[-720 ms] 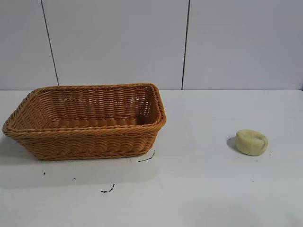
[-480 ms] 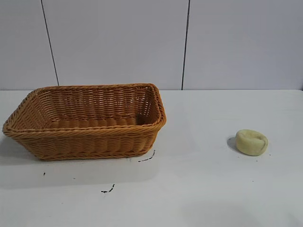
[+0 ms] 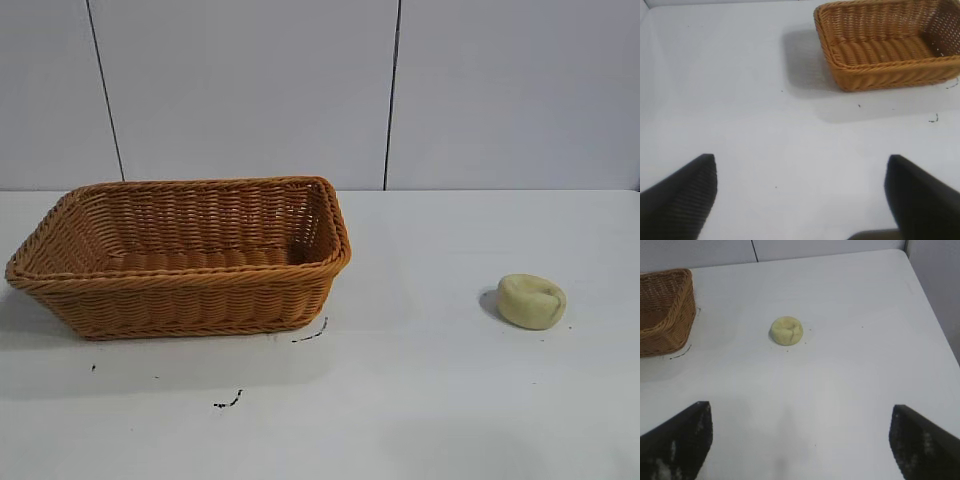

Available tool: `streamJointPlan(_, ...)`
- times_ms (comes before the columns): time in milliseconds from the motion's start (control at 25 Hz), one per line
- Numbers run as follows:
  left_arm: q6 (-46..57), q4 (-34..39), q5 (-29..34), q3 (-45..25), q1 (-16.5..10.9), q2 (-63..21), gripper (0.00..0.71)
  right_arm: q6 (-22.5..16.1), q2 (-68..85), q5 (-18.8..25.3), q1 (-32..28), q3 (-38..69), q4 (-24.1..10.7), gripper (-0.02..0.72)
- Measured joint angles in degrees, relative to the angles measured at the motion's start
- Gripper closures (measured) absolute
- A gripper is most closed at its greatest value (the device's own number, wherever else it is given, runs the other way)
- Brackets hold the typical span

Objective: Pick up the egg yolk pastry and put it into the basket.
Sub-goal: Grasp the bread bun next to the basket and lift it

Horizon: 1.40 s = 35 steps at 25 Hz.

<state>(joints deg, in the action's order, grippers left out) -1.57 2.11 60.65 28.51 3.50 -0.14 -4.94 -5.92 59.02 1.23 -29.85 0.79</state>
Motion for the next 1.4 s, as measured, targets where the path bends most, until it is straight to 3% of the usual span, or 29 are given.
streamJointPlan(440, 0.0, 0.0, 0.0, 0.0, 0.0, 0.0, 0.017, 0.4, -41.4, -0.4, 0.0, -14.5, 0.0, 0.015)
streamJointPlan(800, 0.0, 0.0, 0.0, 0.0, 0.0, 0.0, 0.017, 3.5, -75.4, -0.7, 0.0, -30.0, 0.0, 0.008)
streamJointPlan(1200, 0.0, 0.0, 0.0, 0.0, 0.0, 0.0, 0.017, 5.4, -99.5, -2.2, 0.1, -47.5, 0.4, 0.008)
streamJointPlan(1400, 0.0, 0.0, 0.0, 0.0, 0.0, 0.0, 0.017, 6.5, -105.1, -3.0, 2.6, -51.3, 0.6, 0.008)
